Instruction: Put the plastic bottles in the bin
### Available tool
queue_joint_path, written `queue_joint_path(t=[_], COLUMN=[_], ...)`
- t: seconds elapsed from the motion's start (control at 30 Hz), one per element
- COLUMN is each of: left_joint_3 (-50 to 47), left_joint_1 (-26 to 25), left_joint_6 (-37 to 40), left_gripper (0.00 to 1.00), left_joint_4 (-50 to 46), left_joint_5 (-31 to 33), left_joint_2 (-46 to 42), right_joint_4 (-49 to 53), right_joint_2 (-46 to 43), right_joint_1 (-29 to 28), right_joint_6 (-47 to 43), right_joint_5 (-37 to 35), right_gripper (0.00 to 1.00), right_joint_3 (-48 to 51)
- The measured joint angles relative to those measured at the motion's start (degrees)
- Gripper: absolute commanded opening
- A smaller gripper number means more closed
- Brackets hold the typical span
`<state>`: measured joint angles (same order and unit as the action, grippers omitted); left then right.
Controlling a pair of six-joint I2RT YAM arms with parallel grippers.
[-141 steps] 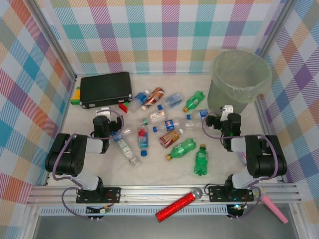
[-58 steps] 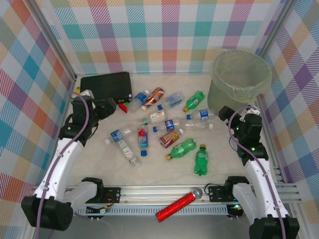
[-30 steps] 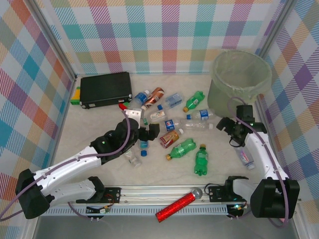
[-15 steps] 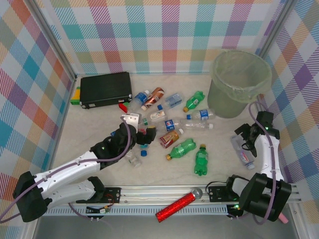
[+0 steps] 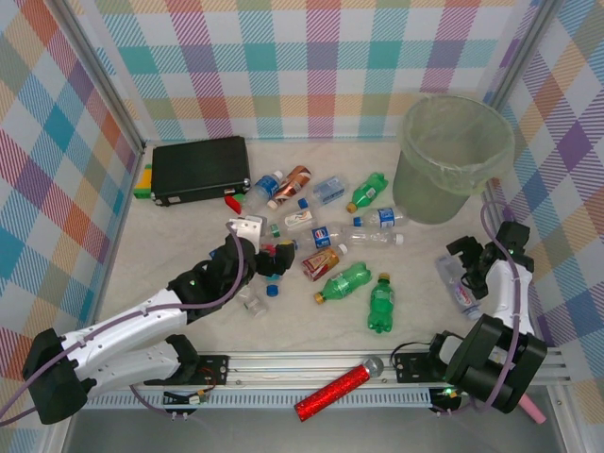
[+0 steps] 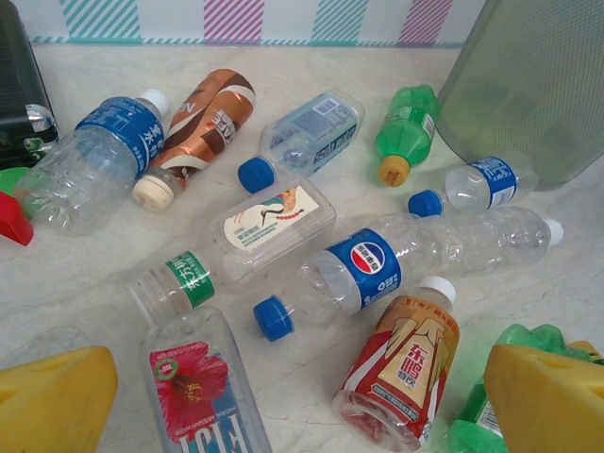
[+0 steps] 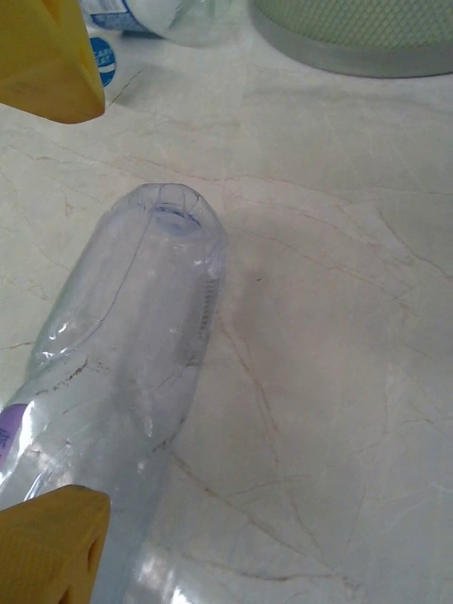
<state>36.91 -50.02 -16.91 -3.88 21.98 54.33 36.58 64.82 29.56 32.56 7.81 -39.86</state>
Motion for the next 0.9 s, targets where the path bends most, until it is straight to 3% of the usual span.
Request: queue_joint_path(t=[0.5,0.9], left_joint_3=[-0.02,-0.02], left_joint_1=[0.00,0.00], left_joint_6=[-0.17,-0.44], left_gripper=[1.00,1.00], left_joint_4=[0.00,0.00], left_joint_5=[-0.02,0.04], left_joint_2=[-0.24,-0.24], right_joint_4=[-0.87,2.01], right_joint_2=[-3.89,-10.71], right_joint_1=[0.55,-1.44], right_joint_6=[1.11,0.04], right_joint_5=[8.92,8.48], right_gripper=[0.99,0.99], right_joint_3=[5.99,6.60])
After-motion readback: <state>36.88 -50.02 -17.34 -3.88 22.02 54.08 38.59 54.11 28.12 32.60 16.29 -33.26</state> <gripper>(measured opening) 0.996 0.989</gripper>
